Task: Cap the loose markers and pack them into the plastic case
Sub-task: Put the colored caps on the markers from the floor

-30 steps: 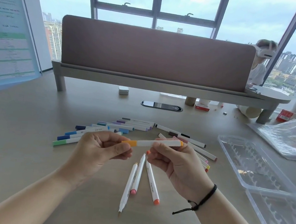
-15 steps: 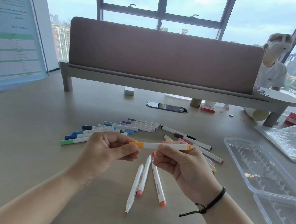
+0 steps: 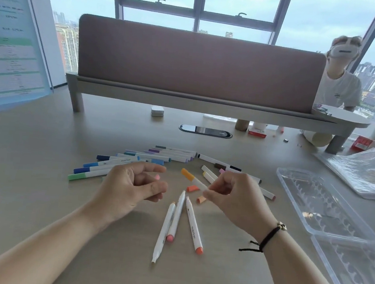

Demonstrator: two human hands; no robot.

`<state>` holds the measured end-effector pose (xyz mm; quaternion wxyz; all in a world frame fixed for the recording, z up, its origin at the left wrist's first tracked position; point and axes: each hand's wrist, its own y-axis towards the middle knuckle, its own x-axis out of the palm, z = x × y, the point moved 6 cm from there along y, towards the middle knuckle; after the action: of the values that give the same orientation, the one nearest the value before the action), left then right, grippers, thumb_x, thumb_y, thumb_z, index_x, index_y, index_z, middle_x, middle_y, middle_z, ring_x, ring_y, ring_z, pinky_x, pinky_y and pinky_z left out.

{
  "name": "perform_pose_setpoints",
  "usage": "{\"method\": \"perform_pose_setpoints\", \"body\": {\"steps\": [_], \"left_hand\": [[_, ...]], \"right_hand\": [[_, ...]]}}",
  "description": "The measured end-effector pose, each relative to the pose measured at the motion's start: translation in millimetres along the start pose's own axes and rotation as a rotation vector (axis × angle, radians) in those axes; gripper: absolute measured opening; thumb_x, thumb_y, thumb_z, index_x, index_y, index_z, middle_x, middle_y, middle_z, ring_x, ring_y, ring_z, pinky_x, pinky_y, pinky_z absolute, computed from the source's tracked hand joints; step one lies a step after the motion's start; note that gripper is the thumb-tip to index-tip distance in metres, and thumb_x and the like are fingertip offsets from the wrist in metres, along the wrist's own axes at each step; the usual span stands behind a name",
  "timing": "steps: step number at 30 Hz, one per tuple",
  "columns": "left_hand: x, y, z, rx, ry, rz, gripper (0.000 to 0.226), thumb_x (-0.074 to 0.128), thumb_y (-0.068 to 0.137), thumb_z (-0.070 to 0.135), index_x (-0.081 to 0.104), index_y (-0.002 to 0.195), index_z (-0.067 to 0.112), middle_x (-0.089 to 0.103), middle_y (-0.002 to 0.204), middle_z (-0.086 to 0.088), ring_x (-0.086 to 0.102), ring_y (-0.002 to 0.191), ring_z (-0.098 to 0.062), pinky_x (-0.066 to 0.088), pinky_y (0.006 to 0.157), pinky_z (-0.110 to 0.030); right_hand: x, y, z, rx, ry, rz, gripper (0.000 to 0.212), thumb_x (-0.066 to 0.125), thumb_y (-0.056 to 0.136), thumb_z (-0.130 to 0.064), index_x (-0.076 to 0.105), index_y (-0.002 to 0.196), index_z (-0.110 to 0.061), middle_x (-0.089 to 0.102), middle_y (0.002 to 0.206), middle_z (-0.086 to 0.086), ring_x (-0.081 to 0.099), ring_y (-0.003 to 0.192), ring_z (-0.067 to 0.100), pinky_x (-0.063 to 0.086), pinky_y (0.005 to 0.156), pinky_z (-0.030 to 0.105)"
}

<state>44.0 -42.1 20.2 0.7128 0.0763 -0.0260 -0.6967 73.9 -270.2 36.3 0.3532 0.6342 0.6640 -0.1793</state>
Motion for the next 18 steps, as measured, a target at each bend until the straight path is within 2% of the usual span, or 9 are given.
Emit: {"method": "perform_pose_setpoints", "body": {"steps": [3, 6, 8, 12, 18], "left_hand": [[-0.4, 1.3, -3.2, -0.001, 0.038, 0.003, 0.034, 0.075, 0.076, 0.016, 0.069, 0.109, 0.011, 0.075, 0.078, -0.015, 0.072, 0.073, -0.029, 0.061, 0.073, -0.037], [0.0, 1.6, -5.4, 0.004, 0.072, 0.005, 0.024, 0.072, 0.084, 0.008, 0.070, 0.108, 0.011, 0.074, 0.077, -0.016, 0.071, 0.072, -0.029, 0.061, 0.071, -0.036], [0.6, 1.1, -5.1, 0.015, 0.097, 0.004, 0.022, 0.071, 0.087, 0.007, 0.070, 0.108, 0.012, 0.074, 0.076, -0.015, 0.071, 0.070, -0.028, 0.061, 0.069, -0.034], [0.3, 0.7, -4.3, 0.029, 0.157, 0.006, 0.020, 0.070, 0.088, 0.011, 0.071, 0.108, 0.016, 0.074, 0.075, -0.011, 0.071, 0.070, -0.026, 0.061, 0.070, -0.036], [-0.7, 1.2, -4.8, 0.039, 0.214, 0.010, 0.017, 0.070, 0.089, 0.011, 0.071, 0.106, 0.014, 0.074, 0.074, -0.009, 0.071, 0.069, -0.024, 0.061, 0.069, -0.035]], "right_hand": [[-17.2, 5.5, 18.7, 0.074, -0.208, 0.147, 0.018, 0.076, 0.080, -0.029, 0.067, 0.066, -0.021, 0.064, 0.063, -0.014, 0.055, 0.069, -0.006, 0.046, 0.058, 0.023], [-15.6, 6.9, 28.7, 0.114, -0.372, 0.163, 0.018, 0.068, 0.082, -0.033, 0.063, 0.067, -0.024, 0.065, 0.074, -0.012, 0.059, 0.079, 0.014, 0.047, 0.063, 0.027], [-11.7, 7.5, 29.3, 0.105, -0.459, 0.160, 0.017, 0.064, 0.084, -0.034, 0.061, 0.069, -0.026, 0.065, 0.078, -0.011, 0.059, 0.082, 0.017, 0.050, 0.067, 0.030], [-13.7, 9.5, 31.1, 0.099, -0.503, 0.185, 0.013, 0.059, 0.085, -0.029, 0.062, 0.073, -0.025, 0.064, 0.079, -0.008, 0.058, 0.083, 0.020, 0.052, 0.070, 0.033], [-16.8, 12.5, 40.4, 0.111, -0.536, 0.224, 0.014, 0.060, 0.085, -0.026, 0.058, 0.071, -0.024, 0.064, 0.078, -0.004, 0.059, 0.088, 0.023, 0.041, 0.064, 0.031]]}}
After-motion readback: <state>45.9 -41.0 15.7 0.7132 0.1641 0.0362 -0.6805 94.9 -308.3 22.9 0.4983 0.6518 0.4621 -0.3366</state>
